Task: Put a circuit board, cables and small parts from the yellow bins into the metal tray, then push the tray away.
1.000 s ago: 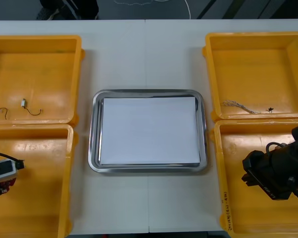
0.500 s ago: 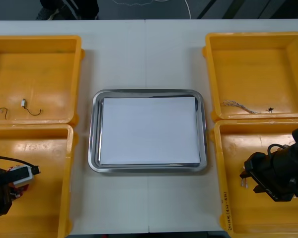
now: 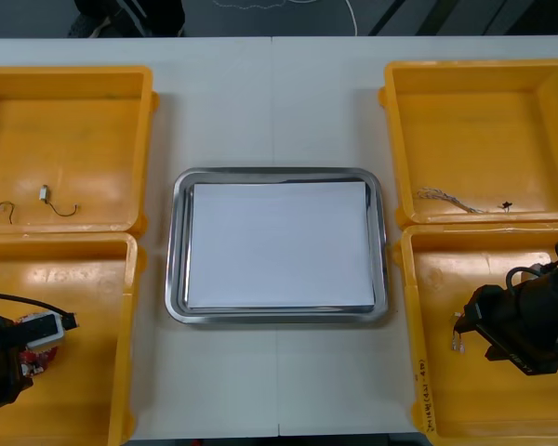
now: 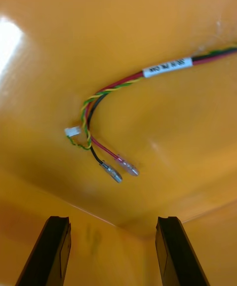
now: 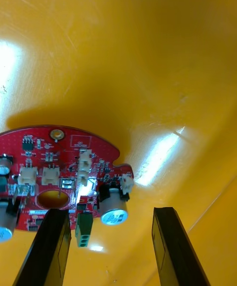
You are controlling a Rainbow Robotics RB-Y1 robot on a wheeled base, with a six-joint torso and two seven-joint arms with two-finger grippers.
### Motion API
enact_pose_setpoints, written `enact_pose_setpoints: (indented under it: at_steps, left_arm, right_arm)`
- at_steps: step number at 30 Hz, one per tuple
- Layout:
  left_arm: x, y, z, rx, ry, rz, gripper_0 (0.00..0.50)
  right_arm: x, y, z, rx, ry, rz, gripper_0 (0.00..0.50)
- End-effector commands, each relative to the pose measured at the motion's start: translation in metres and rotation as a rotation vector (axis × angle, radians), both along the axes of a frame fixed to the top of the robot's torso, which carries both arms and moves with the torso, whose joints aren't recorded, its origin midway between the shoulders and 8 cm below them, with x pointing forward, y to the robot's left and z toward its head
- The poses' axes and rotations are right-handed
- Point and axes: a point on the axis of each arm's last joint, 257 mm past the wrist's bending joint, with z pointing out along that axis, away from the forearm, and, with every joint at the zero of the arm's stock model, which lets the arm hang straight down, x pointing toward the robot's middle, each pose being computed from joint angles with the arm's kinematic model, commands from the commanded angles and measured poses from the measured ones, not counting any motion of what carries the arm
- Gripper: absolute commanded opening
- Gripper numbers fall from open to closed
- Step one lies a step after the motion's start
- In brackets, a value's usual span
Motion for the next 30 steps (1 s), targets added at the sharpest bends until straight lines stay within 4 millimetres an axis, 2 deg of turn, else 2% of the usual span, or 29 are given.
enact_pose_setpoints:
  at_steps: [1, 8, 12, 16, 23, 30]
  left_arm:
    - [0.001, -0.002, 0.009, -0.020, -0.023, 0.074, 0.500]
    - [0.005, 0.007, 0.042, -0.018, -0.028, 0.070, 0.500]
    - [0.009, 0.010, 0.054, -0.036, -0.045, 0.052, 0.500]
    - [0.011, 0.022, 0.065, -0.002, -0.051, 0.026, 0.500]
    - [0.011, 0.037, 0.075, 0.047, -0.045, -0.036, 0.500]
    - [0.012, 0.046, 0.070, 0.033, -0.045, -0.055, 0.500]
  right_arm:
    - [0.002, -0.023, 0.022, -0.070, -0.055, 0.131, 0.500]
    - [0.002, -0.042, 0.041, -0.207, -0.120, 0.429, 0.500]
    - [0.003, -0.050, 0.045, -0.268, -0.152, 0.586, 0.500]
    - [0.008, -0.057, 0.048, -0.319, -0.188, 0.717, 0.500]
    - [0.014, -0.063, 0.051, -0.392, -0.235, 0.920, 0.500]
    - [0.020, -0.066, 0.051, -0.452, -0.273, 1.070, 0.500]
